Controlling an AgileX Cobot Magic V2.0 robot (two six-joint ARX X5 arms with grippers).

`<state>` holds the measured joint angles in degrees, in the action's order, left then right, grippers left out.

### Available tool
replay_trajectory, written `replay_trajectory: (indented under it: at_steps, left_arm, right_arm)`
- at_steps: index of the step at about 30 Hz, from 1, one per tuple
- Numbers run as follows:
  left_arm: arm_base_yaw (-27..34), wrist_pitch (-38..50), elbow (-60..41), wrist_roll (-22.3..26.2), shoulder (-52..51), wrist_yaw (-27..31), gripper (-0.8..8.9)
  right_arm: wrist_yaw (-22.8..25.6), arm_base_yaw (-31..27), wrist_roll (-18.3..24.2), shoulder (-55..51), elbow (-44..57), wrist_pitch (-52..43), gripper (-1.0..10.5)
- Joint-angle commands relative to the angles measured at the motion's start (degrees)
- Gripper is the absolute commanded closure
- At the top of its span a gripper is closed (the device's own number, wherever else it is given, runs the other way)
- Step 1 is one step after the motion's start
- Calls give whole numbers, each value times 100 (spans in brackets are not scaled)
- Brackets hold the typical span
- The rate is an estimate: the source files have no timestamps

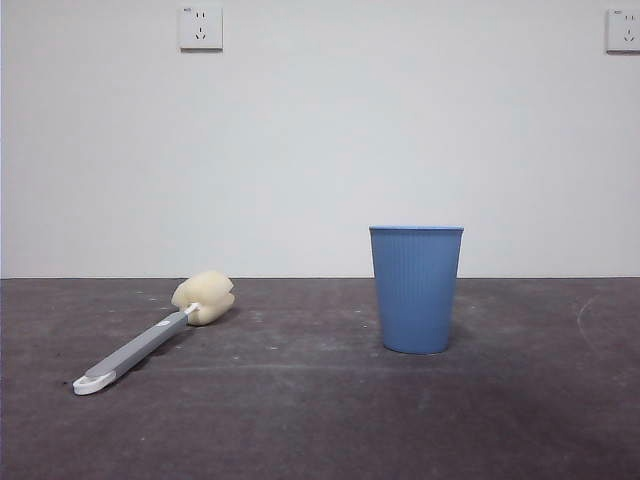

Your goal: Pick up the cup brush,pick up the cup,insert the brush into the cup,clean the cup,put the cup brush back,put the cup back to the fixed position on the table

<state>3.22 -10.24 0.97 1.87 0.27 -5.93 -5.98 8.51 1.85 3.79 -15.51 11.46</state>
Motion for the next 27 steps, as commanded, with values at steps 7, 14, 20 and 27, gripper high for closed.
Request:
replay_trajectory:
  at_steps: [7,14,20,27]
  left_arm:
    - [13,35,-83,-37,-13,-13,816]
    - [13,33,-83,-37,-7,-13,816]
    - [13,33,-83,-37,-7,-13,816]
    - [13,33,-83,-37,-7,-13,816]
  right_arm:
    - [-9,-420,-420,-365,1130,-96,945]
    - [-157,-520,-485,-365,1523,-232,945]
    - [-138,-514,-514,-367,1523,-160,945]
    - [-109,-511,-501,-367,1523,-162,945]
